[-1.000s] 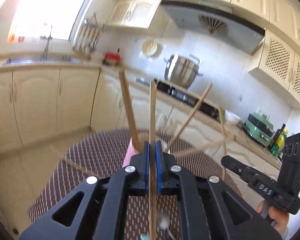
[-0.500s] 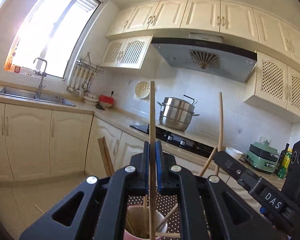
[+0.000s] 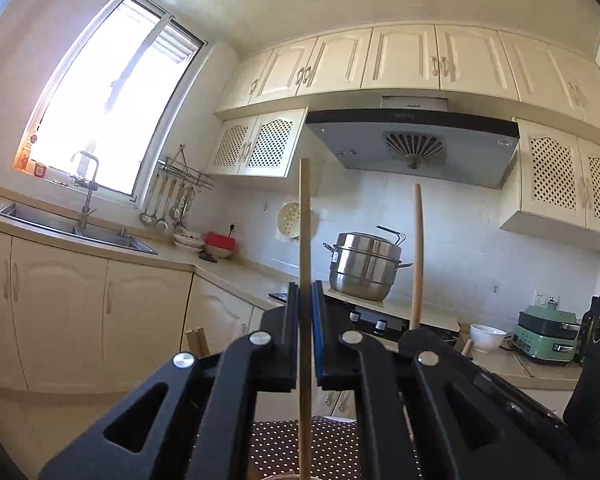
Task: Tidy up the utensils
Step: 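Lower the left tool's chopstick into the pink cup and open the left tool, then lower the right tool's chopstick into the pink cup and open the right tool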
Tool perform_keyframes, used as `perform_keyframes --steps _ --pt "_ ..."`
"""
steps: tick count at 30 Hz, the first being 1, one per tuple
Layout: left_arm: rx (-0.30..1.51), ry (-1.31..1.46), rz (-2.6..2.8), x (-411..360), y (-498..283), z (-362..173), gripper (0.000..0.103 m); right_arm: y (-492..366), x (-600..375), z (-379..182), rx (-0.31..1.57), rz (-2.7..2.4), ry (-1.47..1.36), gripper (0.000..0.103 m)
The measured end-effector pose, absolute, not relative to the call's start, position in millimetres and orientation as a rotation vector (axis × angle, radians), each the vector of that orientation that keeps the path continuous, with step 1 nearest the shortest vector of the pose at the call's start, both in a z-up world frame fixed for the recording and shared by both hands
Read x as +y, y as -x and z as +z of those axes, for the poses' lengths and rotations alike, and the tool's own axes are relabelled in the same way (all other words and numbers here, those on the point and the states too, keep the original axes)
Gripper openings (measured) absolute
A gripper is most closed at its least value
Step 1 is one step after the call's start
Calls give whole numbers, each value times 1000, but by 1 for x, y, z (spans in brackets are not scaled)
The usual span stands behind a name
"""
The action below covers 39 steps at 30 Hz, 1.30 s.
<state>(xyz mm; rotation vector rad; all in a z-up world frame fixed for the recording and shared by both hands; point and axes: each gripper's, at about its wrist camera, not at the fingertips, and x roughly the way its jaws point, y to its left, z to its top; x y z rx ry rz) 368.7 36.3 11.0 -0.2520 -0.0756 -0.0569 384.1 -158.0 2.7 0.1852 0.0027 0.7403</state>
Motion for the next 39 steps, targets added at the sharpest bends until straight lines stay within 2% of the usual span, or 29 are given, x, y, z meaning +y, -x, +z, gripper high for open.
perform_keyframes --steps 11,13,14,15,19,23,35,39 --pt "-7 260 -92 37 -377 -2 8 -386 -162 3 -8 750 -198 6" --pt "-5 252 -91 38 -375 -1 15 -384 -161 4 -11 743 -192 6" --pt "-4 250 -90 39 -372 -1 27 -383 -160 3 -11 741 -191 6" --pt "-8 250 -87 39 -369 0 31 -383 -160 3 -11 737 -191 6" --pt "12 248 -87 42 -365 2 32 -381 -159 3 -2 732 -190 6" --pt "38 247 -77 47 -361 3 41 -376 -159 4 -6 716 -179 6" --pt "78 223 -70 49 -348 8 46 -373 -162 7 3 678 -189 7" --pt "88 217 -71 48 -342 12 51 -368 -165 8 13 661 -190 7"
